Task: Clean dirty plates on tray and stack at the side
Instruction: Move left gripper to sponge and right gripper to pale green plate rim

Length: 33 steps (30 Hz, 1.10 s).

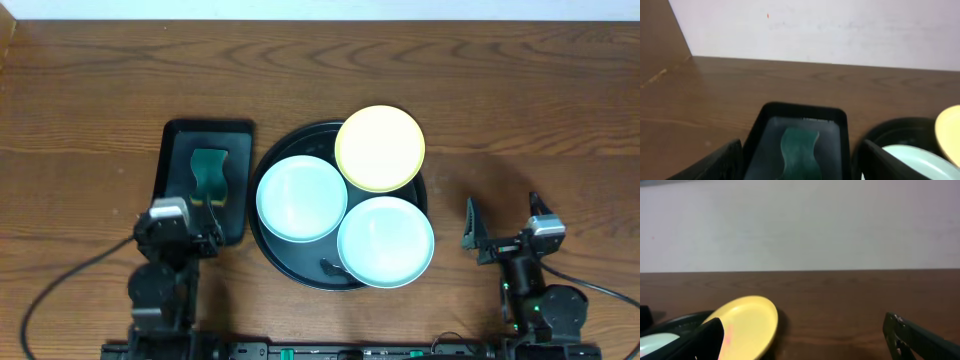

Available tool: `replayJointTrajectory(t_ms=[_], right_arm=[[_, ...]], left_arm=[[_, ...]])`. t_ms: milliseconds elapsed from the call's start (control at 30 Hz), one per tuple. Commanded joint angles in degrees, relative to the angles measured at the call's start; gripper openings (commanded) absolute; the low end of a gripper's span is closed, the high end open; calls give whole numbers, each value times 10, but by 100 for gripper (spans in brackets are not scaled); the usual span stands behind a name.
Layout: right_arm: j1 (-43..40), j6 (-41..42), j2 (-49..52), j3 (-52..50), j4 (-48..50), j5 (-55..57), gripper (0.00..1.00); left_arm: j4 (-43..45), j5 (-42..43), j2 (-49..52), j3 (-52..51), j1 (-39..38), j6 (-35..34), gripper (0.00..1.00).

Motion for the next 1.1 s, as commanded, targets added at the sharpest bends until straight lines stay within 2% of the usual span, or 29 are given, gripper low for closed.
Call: replayJointTrajectory(t_ms=[0,133,267,667,800,900,1000,1067], right_arm=[[5,-12,54,68,1,-26,99],[5,-12,151,145,-8,-39,99],[5,-12,259,239,-65,-41,99],[5,-14,606,617,-407,-108,99],[5,-14,686,703,-506,-118,99],[5,-14,717,716,-485,-166,99],[5,41,735,716,-471,-200,99],[7,49,742,715,-462,-229,99]], left_arm=[[-37,-2,79,99,2,5,75],[-103,18,176,209,2,5,75],[-202,21,276,327,2,4,75],[-527,41,601,678,7,3,75],[-579,91,670,722,7,3,75],[-579,91,703,722,7,4,75],[-579,90,725,722,7,4,75],[-579,90,737,722,7,4,75]])
